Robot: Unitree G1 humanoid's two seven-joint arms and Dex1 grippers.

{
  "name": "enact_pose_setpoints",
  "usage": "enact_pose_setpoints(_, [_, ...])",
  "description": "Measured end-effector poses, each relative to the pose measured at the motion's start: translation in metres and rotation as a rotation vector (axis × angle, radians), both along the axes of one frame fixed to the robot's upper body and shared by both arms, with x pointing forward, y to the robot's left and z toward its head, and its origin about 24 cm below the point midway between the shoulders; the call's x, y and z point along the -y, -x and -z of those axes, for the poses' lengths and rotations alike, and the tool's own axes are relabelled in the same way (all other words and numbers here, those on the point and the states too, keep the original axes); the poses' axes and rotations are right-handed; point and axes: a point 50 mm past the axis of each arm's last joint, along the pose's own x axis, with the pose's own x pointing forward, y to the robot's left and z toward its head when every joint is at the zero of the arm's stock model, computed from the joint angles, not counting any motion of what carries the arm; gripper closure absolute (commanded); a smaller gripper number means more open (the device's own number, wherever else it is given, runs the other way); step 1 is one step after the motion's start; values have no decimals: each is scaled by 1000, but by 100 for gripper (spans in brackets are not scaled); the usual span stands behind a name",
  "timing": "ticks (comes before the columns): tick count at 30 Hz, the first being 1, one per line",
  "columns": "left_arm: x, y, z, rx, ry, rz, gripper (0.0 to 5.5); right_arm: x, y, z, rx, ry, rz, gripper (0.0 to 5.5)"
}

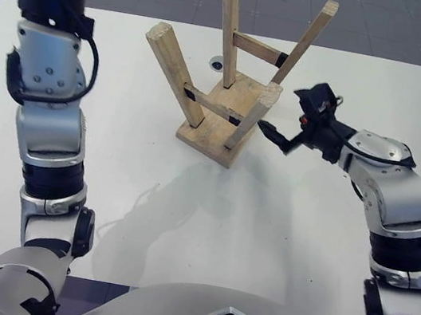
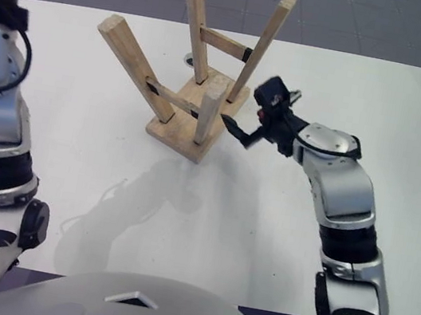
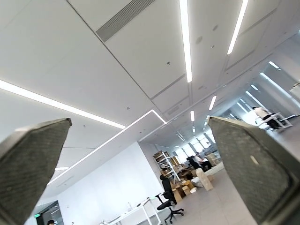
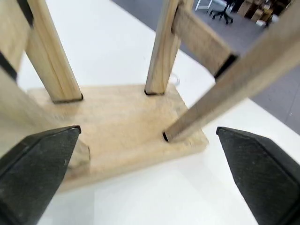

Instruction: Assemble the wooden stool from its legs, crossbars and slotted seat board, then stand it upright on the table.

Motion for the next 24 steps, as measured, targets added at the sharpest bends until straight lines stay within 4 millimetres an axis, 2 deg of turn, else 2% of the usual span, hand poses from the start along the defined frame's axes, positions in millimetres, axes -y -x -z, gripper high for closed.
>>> enact_pose_setpoints(1, [-1,0,-2,4,4,-1,10,-4,0,-3,8,-12,-11,13])
enact_pose_setpoints(3, [-5,-6,-9,-3,34,10,10,-25,4,-15,34,-82,-80,13])
enact_pose_setpoints(8, [-9,-14,-20,-18,80,26,10,-86,39,-66,90,-370,-387,13])
enact_pose_setpoints(10, [-10,-17,-23,-34,104,39,10,-96,43,-81,125,-457,-422,13])
enact_pose_setpoints(13, [-10,-19,-29,-42,116,55,10,-83,35,-106,244,-517,-321,13])
enact_pose_setpoints(15, [-10,-18,-39,-38,152,77,10,-69,33,-131,354,-563,-233,13])
enact_pose_setpoints(17, [-10,-14,-53,-30,204,104,10,-58,35,-154,466,-530,-174,13])
enact_pose_setpoints(18, [-7,-10,-60,-16,212,117,10,-53,34,-159,492,-482,-154,13])
enact_pose_setpoints(20, [-2,0,-72,12,221,158,10,-39,28,-160,505,-396,-78,13])
enact_pose_setpoints(24, [2,4,-75,-15,230,194,10,-27,20,-154,484,-381,-14,13])
